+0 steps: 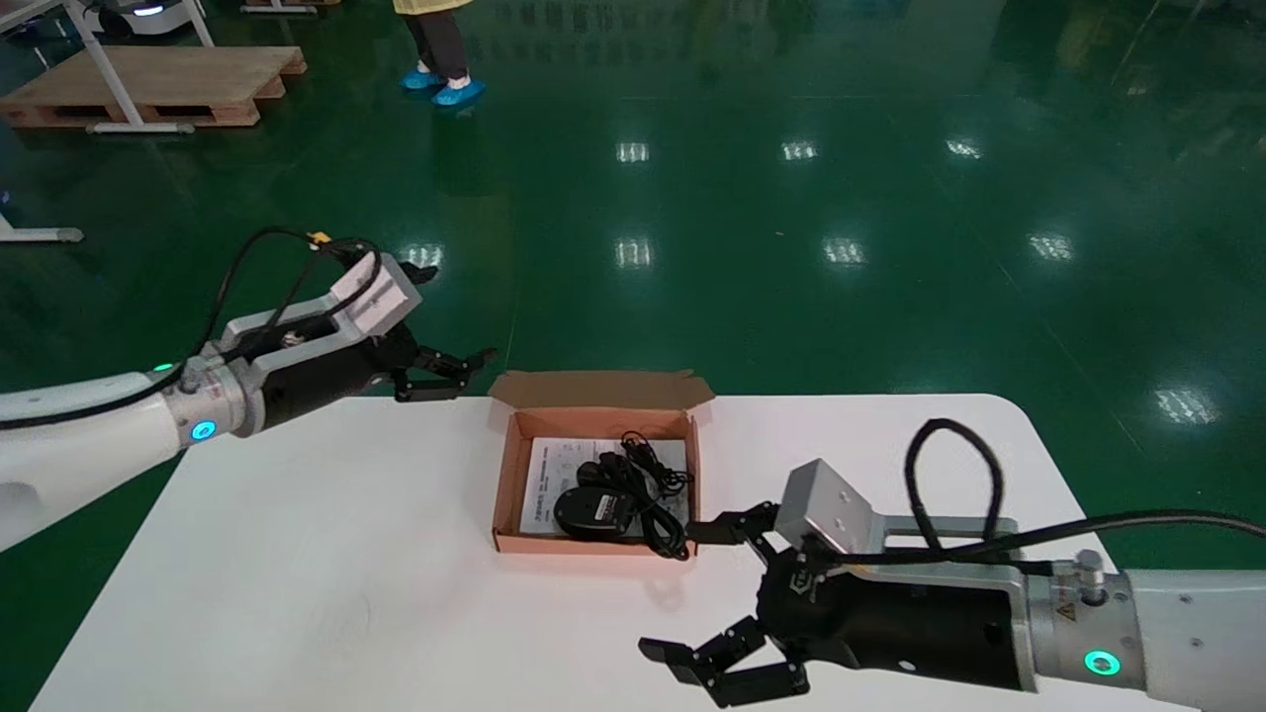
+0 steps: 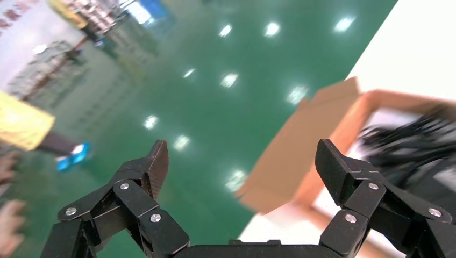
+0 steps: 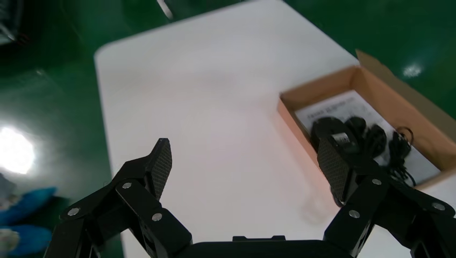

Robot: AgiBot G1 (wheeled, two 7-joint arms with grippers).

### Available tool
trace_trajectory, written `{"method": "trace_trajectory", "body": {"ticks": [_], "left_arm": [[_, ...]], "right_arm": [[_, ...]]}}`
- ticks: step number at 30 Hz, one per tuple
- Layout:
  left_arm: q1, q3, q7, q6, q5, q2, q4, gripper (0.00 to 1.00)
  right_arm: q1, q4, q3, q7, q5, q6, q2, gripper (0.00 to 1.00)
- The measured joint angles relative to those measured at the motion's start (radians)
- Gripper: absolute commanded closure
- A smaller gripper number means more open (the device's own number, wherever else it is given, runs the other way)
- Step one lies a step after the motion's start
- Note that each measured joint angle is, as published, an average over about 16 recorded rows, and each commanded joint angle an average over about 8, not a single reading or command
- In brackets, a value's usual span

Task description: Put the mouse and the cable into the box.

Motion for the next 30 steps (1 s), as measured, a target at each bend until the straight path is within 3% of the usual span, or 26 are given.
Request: {"method": "trace_trajectory", "body": {"ticks": [18, 30], "left_arm": [[0.199, -0.203, -0.238, 0.414, -0.204, -0.19, -0.294, 0.0], [0.323, -0.331, -0.387, 0.674, -0.332, -0.309, -0.478, 0.0]], "right_arm": [[-0.122, 0.08, 0.165, -0.133, 0.476, -0.221, 0.214, 0.0], [-0.14, 0.091, 0.19, -0.154, 0.55, -0.256, 0.247, 0.0]]}}
